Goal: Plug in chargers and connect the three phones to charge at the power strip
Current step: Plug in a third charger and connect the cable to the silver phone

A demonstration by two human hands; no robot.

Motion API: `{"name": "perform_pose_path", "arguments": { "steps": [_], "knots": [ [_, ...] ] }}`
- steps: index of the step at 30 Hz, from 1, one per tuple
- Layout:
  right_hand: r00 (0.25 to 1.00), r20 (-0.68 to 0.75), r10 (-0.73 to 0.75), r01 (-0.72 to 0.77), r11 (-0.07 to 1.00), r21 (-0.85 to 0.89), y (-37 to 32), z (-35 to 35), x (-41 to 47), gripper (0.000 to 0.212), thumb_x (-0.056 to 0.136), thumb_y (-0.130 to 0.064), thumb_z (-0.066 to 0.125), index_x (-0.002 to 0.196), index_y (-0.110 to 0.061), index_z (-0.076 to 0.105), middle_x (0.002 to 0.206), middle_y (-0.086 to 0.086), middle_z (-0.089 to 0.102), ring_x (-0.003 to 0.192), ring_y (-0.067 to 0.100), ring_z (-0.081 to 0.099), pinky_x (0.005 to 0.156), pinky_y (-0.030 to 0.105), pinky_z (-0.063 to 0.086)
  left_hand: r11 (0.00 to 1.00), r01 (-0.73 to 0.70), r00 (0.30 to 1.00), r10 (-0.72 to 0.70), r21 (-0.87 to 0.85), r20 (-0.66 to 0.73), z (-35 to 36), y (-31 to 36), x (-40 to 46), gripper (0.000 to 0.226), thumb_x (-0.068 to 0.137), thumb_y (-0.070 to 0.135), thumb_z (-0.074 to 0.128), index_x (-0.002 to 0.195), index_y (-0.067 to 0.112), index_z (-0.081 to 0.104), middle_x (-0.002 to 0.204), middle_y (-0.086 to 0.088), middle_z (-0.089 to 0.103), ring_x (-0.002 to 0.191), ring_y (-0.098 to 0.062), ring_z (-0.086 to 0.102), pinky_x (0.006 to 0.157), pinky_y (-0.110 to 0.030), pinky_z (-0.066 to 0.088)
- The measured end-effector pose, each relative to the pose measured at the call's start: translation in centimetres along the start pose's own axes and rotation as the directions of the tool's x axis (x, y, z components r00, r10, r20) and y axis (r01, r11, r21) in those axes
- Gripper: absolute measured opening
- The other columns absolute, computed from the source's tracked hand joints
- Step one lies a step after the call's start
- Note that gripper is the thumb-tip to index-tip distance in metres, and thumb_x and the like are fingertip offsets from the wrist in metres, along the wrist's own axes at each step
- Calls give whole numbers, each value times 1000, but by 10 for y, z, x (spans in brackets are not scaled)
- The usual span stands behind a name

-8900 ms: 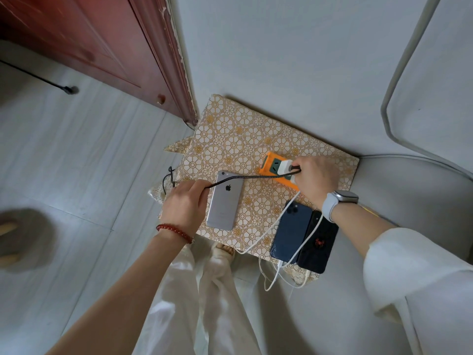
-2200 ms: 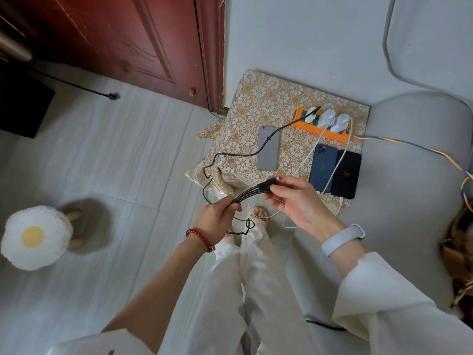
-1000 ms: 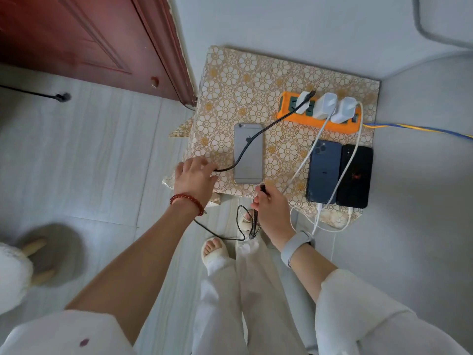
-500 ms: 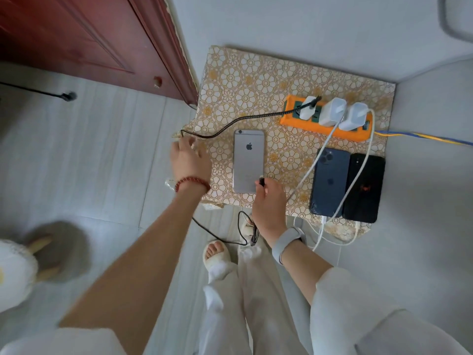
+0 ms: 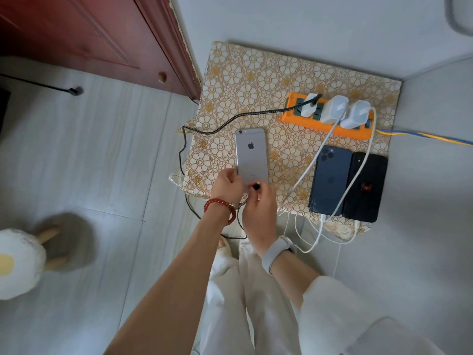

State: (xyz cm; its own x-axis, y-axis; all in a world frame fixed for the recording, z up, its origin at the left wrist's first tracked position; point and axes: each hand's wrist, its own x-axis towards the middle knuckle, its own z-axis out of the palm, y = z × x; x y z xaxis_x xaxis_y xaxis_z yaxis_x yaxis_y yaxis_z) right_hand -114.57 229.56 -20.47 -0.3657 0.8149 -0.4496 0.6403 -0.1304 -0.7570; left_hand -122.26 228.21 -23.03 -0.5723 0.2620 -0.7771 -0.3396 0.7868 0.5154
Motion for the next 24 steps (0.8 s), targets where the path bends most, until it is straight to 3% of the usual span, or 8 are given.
{"name": "perform_pose_path", "arguments": {
  "steps": [3, 7, 10, 13, 16, 17, 20, 24],
  "knots": [
    [999, -16, -33, 29, 977, -212, 8, -4, 6, 20, 93, -5, 41, 105, 7, 52, 126, 22, 48, 118, 34, 45, 98, 44, 38, 1000, 21, 998, -22, -17, -63, 0, 3, 6, 30, 88, 10, 40, 112, 2, 58, 112, -19, 64, 102, -33, 59, 84, -32, 47],
    [988, 156, -1, 68, 902, -426, 18, -3, 15, 21, 93, -8, 39, 106, 0, 52, 144, 19, 32, 134, 35, 25, 111, 43, 20, 999, -1, 999, -1, -49, -39, -5, -2, 4, 34, 86, 3, 38, 114, 5, 58, 112, -17, 65, 103, -31, 60, 94, -42, 48],
    [985, 173, -3, 73, 912, -403, 16, 0, 15, 20, 92, -9, 40, 106, -4, 54, 146, 17, 29, 136, 32, 21, 107, 37, 18, 998, -62, 998, 62, 16, -19, -5, -2, 1, 32, 86, 7, 41, 114, 6, 58, 108, -14, 66, 99, -29, 60, 80, -24, 48],
    [982, 183, -41, 94, 952, -291, 16, -5, 14, 16, 90, -2, 42, 100, 2, 54, 130, 21, 43, 120, 36, 37, 100, 36, 25, 994, -97, 995, 95, 41, 37, -7, 4, 0, 28, 88, 11, 43, 108, 0, 58, 93, -13, 61, 82, -25, 56, 57, -13, 45],
    [977, 195, -85, 105, 990, -96, 14, -12, 5, 14, 90, 2, 40, 96, 5, 53, 109, 20, 51, 105, 32, 45, 89, 25, 33, 996, -16, 995, 24, -84, 92, -12, 4, -1, 20, 88, 12, 48, 101, 0, 58, 89, -14, 59, 82, -27, 57, 78, -39, 55],
    [984, 162, -76, 84, 996, -43, 15, -15, 1, 14, 91, 1, 40, 96, 4, 53, 105, 19, 53, 100, 30, 48, 87, 25, 36, 987, 43, 992, -24, -157, 123, -15, 3, -2, 19, 88, 12, 50, 101, -1, 58, 86, -13, 60, 80, -27, 59, 75, -39, 56],
    [994, 105, -40, 39, 999, 8, 16, -30, -10, 17, 94, -9, 41, 96, -2, 55, 88, 13, 61, 81, 29, 57, 77, 44, 49, 865, 250, 957, -152, -436, 247, -23, 0, -15, 9, 87, 9, 54, 87, 1, 59, 73, -6, 57, 66, -16, 56, 50, -19, 54],
    [977, 199, -73, 79, 997, -24, 10, -45, -28, 17, 93, -13, 46, 94, -4, 61, 65, -2, 54, 62, 22, 51, 65, 44, 46, 791, 346, 928, -211, -504, 306, -30, -9, -28, 14, 85, 10, 57, 71, 12, 55, 67, -2, 52, 57, -10, 49, 44, -15, 44]
  ]
}}
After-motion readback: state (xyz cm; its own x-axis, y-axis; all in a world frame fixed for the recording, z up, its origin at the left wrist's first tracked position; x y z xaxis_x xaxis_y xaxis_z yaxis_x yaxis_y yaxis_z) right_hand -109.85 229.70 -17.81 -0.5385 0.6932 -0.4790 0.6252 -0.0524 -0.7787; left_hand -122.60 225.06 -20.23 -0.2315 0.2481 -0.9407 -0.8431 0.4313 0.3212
